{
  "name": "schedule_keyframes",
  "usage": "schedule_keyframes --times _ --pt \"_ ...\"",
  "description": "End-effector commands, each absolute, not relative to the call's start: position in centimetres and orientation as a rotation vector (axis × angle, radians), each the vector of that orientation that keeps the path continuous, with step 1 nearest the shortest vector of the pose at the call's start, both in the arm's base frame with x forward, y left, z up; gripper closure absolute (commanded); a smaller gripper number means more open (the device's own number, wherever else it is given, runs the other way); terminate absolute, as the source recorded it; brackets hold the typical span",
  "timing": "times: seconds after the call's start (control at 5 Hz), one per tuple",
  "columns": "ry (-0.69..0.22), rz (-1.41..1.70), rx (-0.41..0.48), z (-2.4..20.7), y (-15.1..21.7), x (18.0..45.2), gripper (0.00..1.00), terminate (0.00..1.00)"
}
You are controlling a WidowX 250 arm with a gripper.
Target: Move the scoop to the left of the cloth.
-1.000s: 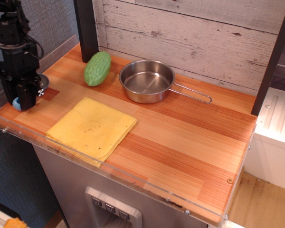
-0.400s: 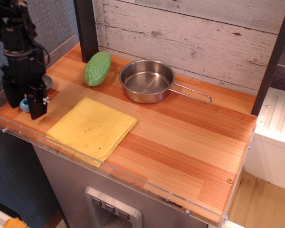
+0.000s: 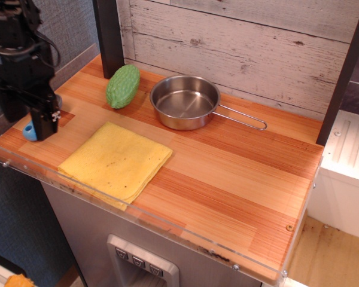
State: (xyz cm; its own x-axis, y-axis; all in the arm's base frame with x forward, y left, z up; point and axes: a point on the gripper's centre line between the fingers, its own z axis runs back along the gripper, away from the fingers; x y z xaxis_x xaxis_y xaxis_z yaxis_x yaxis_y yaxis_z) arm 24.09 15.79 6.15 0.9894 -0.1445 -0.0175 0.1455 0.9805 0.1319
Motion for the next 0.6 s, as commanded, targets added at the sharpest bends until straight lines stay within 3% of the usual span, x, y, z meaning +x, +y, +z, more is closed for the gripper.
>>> schedule_keyframes --times 0.0,0.2,0.4 --pt "-0.044 -0.043 0.097 7.06 15.48 24.17 0.0 0.0" --pt "-0.044 -0.043 0.097 7.06 15.48 24.17 0.0 0.0" --pt "-0.044 -0.043 0.097 7.06 15.48 24.17 0.0 1.0"
